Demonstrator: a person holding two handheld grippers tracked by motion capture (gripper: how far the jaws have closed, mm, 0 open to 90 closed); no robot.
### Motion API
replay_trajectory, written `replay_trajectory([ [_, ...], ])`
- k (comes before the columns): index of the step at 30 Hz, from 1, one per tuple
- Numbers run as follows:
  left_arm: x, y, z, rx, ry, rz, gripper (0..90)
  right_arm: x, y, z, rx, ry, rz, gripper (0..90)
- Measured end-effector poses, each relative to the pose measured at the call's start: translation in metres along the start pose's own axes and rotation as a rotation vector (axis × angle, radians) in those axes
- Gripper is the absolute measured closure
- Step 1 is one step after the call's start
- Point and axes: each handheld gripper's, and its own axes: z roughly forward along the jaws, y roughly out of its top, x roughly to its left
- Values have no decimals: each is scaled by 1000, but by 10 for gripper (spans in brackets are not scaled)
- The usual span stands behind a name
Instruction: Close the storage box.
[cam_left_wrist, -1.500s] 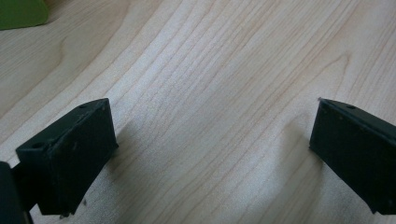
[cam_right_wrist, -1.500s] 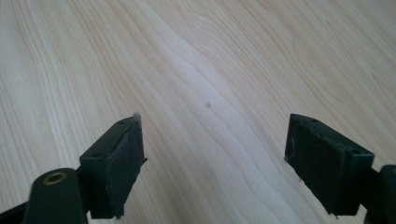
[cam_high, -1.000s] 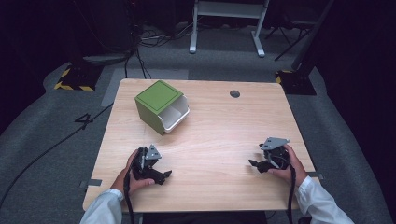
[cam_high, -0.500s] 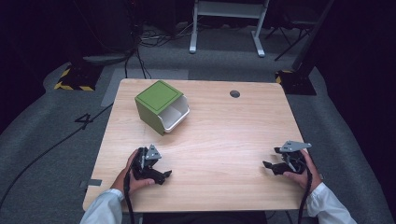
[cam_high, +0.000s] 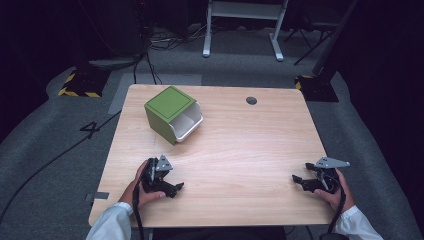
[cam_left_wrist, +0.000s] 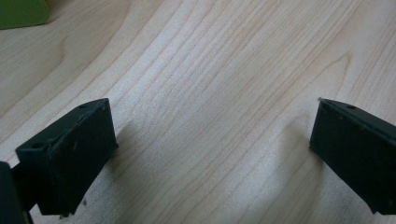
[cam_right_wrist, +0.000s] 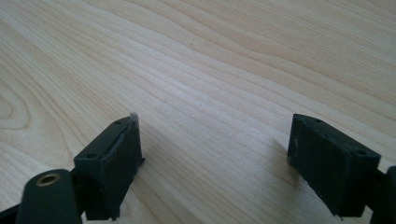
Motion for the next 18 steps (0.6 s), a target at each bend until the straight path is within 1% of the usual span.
replay_trajectory([
  [11, 0, 0, 0, -1, 6, -2, 5, 0, 0, 0, 0, -2, 5, 172],
  [18, 0, 0, 0, 0, 3, -1, 5, 0, 0, 0, -1, -3, 6, 173],
])
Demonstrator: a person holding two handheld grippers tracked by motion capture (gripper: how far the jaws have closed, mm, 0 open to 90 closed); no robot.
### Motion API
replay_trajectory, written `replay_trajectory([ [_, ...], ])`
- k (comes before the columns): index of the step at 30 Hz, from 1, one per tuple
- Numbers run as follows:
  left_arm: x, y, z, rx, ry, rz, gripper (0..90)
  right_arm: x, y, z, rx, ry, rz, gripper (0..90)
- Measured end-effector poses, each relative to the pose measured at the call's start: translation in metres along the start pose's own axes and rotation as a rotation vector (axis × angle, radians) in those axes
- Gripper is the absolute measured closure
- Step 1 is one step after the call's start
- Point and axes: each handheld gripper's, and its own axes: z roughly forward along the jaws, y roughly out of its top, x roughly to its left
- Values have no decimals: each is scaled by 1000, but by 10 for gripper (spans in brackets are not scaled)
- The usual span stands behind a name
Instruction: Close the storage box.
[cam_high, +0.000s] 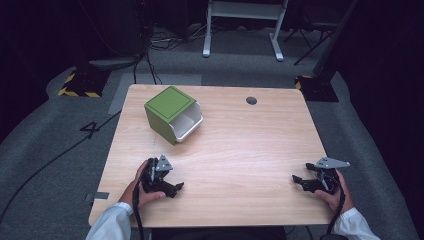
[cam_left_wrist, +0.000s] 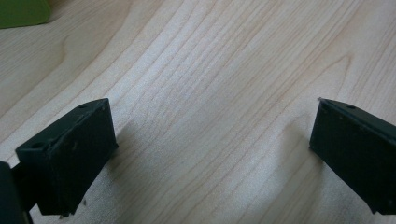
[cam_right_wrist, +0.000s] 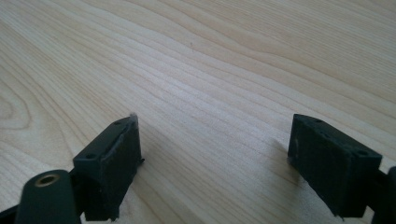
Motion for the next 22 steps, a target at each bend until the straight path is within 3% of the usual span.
replay_trajectory([
  [22, 0, 0, 0, -1, -3, -2, 3, 1, 0, 0, 1, -8, 1, 168],
])
